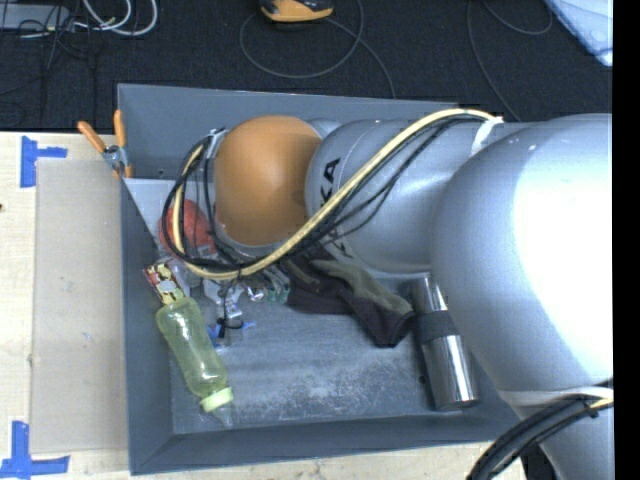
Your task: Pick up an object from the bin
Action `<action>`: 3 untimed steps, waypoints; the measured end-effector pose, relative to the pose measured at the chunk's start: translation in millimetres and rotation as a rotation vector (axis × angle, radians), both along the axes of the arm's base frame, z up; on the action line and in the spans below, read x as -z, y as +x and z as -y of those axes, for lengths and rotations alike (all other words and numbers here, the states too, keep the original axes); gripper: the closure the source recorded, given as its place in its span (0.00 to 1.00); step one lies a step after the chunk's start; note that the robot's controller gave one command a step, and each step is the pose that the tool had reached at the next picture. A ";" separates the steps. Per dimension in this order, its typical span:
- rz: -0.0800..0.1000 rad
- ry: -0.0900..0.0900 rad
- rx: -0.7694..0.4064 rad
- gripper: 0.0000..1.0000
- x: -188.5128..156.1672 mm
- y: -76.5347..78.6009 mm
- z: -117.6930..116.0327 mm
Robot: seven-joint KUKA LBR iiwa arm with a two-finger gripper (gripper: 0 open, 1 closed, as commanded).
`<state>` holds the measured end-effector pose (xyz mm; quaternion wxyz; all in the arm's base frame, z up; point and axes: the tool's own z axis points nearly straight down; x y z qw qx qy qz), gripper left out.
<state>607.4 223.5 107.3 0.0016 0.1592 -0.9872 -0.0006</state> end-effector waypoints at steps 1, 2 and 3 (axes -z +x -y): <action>-0.011 0.000 -0.145 0.00 39.4 2.6 30.3; 0.002 0.003 -0.519 0.00 36.7 10.2 29.5; -0.012 0.003 -0.343 0.00 39.4 4.9 30.2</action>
Offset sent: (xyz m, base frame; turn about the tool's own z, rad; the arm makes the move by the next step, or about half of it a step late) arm 0.0128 -0.0314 -0.0373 -0.6163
